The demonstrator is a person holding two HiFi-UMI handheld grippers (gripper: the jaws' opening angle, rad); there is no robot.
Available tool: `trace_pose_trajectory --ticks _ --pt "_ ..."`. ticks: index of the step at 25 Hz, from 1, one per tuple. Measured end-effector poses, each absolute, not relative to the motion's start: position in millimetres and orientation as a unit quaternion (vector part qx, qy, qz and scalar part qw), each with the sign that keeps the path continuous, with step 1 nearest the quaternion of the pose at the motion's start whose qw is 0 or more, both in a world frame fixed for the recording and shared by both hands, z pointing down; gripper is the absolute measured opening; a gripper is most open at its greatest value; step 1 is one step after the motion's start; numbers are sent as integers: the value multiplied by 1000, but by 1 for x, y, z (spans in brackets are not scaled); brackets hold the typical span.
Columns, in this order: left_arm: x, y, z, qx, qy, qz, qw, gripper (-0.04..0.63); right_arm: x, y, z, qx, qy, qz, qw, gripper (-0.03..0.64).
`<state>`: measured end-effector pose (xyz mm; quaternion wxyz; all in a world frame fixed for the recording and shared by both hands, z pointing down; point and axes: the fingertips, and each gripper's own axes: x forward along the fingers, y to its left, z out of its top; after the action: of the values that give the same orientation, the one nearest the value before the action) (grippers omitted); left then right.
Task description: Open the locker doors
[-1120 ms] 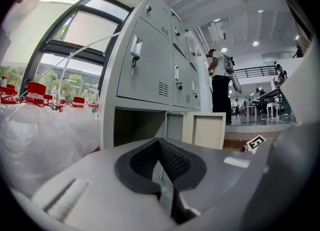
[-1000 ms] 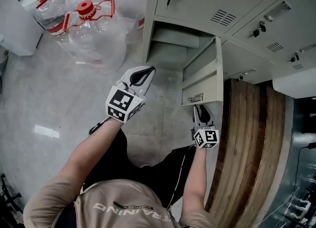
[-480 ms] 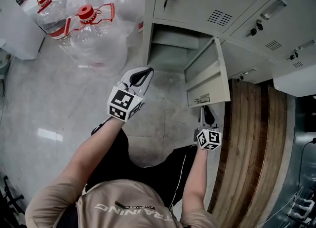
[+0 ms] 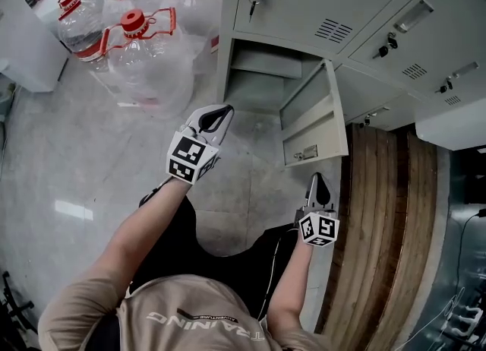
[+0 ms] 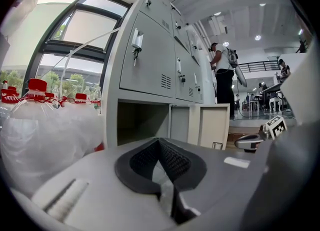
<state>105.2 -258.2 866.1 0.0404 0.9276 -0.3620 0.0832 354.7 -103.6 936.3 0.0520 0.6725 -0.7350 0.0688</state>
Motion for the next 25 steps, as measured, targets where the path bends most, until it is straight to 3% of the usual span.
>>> trace_pose_trajectory --ticks 4,16,25 --pt "110 -253 869 929 -358 91 38 6 326 -100 917 652 -752 61 71 11" --pt "101 -238 853 928 -359 102 -3 6 254 -155 853 631 -773 41 44 11" --pt "77 -237 831 918 -391 61 23 6 226 -184 831 616 -786 18 45 11"
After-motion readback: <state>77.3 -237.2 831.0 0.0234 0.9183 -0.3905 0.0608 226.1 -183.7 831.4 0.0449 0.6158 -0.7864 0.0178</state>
